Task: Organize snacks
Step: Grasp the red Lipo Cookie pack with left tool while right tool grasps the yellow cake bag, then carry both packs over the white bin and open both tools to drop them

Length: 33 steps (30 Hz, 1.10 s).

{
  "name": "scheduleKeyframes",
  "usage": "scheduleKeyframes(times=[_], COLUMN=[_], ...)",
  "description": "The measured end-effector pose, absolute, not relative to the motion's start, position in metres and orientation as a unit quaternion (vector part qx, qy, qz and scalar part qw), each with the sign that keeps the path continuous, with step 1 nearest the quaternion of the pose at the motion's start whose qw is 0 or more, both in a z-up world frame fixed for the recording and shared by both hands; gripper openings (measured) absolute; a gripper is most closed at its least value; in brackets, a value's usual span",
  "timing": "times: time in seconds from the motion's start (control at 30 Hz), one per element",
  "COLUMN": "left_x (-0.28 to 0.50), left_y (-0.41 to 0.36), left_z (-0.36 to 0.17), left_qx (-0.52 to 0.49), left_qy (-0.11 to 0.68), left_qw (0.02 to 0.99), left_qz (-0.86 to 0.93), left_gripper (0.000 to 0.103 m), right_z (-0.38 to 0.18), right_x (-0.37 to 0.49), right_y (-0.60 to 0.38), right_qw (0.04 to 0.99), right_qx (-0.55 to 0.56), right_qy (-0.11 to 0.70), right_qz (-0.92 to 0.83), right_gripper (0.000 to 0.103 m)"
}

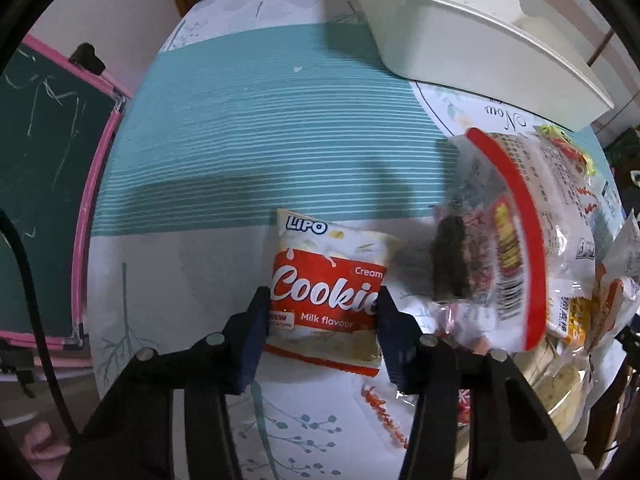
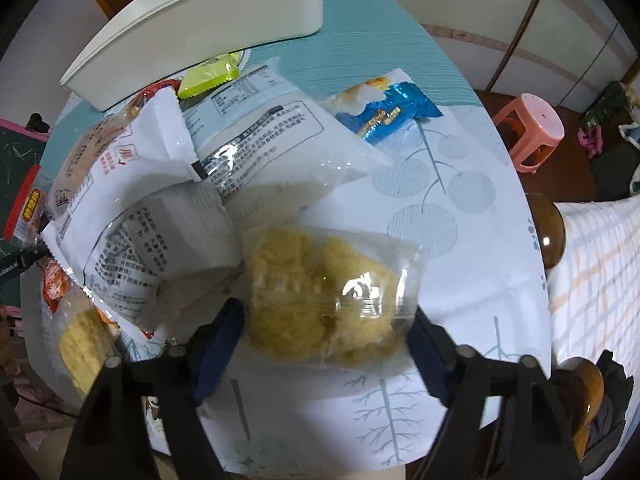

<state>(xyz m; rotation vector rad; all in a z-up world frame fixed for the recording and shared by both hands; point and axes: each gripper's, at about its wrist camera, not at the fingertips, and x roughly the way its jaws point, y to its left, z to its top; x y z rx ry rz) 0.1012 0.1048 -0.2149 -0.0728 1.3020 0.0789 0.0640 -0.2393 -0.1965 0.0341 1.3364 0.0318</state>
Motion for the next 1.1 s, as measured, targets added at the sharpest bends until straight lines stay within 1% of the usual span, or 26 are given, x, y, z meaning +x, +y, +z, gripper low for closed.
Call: scheduleKeyframes(times=[0.13, 0.3, 0.47, 0.6, 0.83, 0.97, 1.1], left_x=[0.095, 0.071, 0.057, 0.059, 0.093, 0.126, 0.164], left_y=[0.102, 0.099, 0.098, 0.08, 0.035, 0.018, 0.006], left_z=[-0.21, -0.179, -0.118, -0.067, 0.016, 0.051, 0.073], left_qx=[-0.021, -0.023, -0.035, -0.034, 0.003, 0.019, 0.022], left_qy=[0.6, 0.58, 0.531, 0.485, 0.408, 0.383, 0.367], left_qw=[0.798, 0.812, 0.845, 0.874, 0.912, 0.922, 0.929], left_qz=[0.044, 0.058, 0.044, 0.007, -0.052, -0.054, -0.044], left_gripper=[0.047, 0.047, 0.047, 0.047, 0.047, 0.047, 0.047], right_z=[-0.193, -0.171, -0.13, -0.081, 0.001, 0.046, 0.077], right_x=[0.06, 0.053, 0.046, 0.049, 0.09, 0.124, 0.16], right_y=[-0.247, -0.252, -0.257, -0.239, -0.21, -0.199, -0.193], right_qw=[0.788, 0.803, 0.826, 0.855, 0.895, 0.914, 0.927], right_qx=[0.032, 0.046, 0.066, 0.055, 0.029, 0.019, 0.02], right_qy=[0.615, 0.593, 0.558, 0.509, 0.429, 0.386, 0.359], right_qz=[0.021, 0.026, 0.048, 0.084, 0.12, 0.119, 0.112], right_gripper=[0.066, 0.065, 0.065, 0.065, 0.065, 0.065, 0.065])
